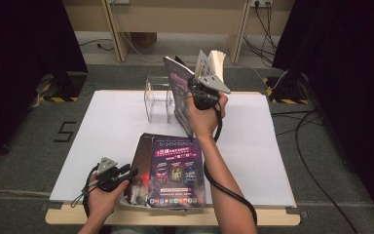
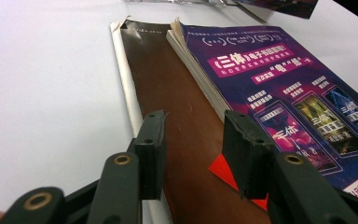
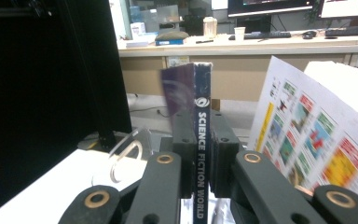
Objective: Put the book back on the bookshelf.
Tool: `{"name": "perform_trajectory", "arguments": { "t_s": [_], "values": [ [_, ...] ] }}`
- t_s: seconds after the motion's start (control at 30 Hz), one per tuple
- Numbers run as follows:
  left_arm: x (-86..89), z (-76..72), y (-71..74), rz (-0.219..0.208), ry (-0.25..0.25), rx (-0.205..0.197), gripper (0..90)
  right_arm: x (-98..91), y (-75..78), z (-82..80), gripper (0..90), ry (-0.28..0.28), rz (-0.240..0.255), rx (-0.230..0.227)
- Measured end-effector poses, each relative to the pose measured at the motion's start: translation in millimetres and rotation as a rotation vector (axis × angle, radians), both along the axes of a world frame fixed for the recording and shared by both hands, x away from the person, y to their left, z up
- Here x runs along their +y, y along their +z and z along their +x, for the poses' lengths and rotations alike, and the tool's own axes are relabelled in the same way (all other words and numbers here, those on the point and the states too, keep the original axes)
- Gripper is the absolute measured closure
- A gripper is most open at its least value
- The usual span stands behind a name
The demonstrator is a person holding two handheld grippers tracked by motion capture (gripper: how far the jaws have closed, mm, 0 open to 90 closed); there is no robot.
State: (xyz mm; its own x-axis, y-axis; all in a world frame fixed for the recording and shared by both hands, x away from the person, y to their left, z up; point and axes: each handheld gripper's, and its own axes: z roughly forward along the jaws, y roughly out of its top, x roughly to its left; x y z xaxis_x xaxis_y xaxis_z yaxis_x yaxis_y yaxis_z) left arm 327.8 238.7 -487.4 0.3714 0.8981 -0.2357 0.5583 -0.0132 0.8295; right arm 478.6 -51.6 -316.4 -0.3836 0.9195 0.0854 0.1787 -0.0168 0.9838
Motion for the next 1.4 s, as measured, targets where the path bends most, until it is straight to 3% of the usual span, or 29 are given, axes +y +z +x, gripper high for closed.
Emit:
{"name": "perform_trajectory", "arguments": {
  "t_s": [0.33, 0.5, 1.0, 1.4],
  "values": [
    [-1.3, -1.7, -0.2, 0.001, -0.003, 0.001, 59.0, -15.4, -10.9, -27.3, 81.8, 0.042, -0.014, 0.056],
    [-1.3, -1.7, 0.2, 0.001, -0.003, 0.0, 59.0, -20.1, -11.9, -29.7, 78.8, 0.062, -0.005, 0.084],
    [-0.1, -1.1, 0.4, -0.001, -0.001, -0.001, 59.0, -15.8, -1.4, -5.1, 71.3, 0.045, -0.002, 0.18],
    [0.2, -0.6, 0.0, 0.0, -0.001, 0.002, 59.0, -10.5, 6.1, 8.9, 83.8, 0.02, -0.052, 0.249]
  ]
}}
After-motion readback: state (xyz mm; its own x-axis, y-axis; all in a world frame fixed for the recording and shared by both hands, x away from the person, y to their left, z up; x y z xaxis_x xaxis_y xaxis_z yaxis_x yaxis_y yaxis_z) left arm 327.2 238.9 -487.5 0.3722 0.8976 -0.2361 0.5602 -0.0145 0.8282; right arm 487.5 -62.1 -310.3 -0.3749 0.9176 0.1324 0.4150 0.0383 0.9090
